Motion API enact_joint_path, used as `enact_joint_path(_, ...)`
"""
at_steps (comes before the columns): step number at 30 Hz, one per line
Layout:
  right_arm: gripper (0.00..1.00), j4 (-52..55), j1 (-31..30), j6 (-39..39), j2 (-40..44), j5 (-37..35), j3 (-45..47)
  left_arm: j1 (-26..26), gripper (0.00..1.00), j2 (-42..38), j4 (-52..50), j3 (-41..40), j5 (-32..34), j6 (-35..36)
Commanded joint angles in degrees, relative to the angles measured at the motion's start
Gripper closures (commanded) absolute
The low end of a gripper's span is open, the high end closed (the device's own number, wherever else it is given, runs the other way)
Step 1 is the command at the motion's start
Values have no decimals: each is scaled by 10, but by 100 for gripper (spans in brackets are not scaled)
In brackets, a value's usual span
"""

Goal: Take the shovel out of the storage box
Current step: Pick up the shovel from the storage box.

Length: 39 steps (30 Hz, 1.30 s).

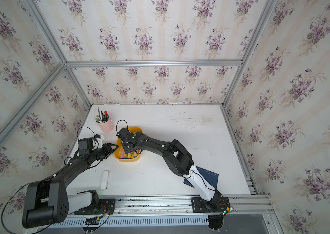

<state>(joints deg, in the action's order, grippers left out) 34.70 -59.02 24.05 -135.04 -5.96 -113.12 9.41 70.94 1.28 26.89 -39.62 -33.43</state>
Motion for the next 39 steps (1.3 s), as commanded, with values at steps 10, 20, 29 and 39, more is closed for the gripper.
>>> enact_joint_path(10, 72, 2, 0, 22, 5, -14, -5, 0, 47, -24, 6, 3, -12, -8)
enact_joint_path(20, 77, -65, 0, 46, 87, -16, 53, 0, 46, -82, 74, -5, -76, -107)
enact_joint_path(29, 79, -106, 24, 72, 217, -29, 166, -58, 25, -150, 147, 11, -53, -241)
enact_joint_path(39, 80, -112, 128, 95, 286, -29, 300, -189, 22, -36, 105, 111, 33, -176)
